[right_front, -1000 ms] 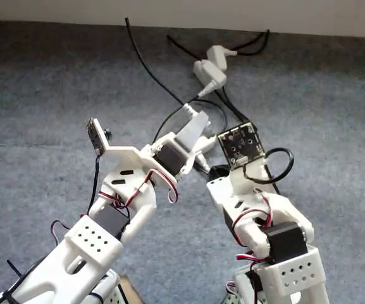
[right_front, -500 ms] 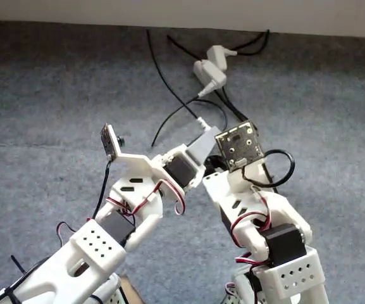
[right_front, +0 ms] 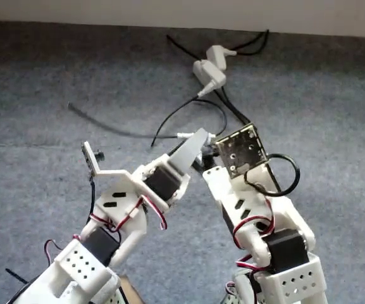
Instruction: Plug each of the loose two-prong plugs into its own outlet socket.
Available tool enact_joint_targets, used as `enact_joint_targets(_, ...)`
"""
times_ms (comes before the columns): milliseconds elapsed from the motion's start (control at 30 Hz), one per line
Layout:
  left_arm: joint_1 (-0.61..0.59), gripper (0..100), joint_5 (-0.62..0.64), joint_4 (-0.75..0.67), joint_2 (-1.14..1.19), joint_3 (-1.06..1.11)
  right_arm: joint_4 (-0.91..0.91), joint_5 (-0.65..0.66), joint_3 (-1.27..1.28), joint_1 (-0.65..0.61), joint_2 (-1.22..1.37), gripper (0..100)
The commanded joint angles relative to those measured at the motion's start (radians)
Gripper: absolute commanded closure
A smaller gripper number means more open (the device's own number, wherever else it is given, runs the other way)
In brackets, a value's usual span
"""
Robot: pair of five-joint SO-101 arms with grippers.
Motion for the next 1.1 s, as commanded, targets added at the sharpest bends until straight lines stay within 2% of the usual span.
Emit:
enact_joint_targets(0,0.102,99,-0.086,0.074,-0.128,0.008,-0.061,0.015,-0.015,0.071,-0.002,99.1)
enact_joint_targets(133,0.148,99,-0.123,0.158,-0.154,-0.007,-0.058,0.015,-0.005,0.077,-0.001,99.1)
enact_joint_targets(300,0.094,99,-0.12,0.158,-0.102,-0.033,-0.015,0.029,-0.004,0.077,-0.002,99.1)
enact_joint_targets(633,-0.021,99,-0.12,0.158,0.231,-0.202,0.084,0.071,-0.005,0.096,-0.01,99.1)
enact_joint_targets(767,-0.03,99,-0.118,0.158,0.348,-0.245,0.085,0.071,-0.007,0.096,-0.01,99.1)
enact_joint_targets(900,-0.008,99,-0.118,0.16,0.335,-0.229,0.081,0.071,-0.015,0.097,-0.007,99.1)
enact_joint_targets(1067,0.022,99,-0.118,0.164,0.211,-0.182,0.077,0.071,-0.01,0.097,-0.005,99.1)
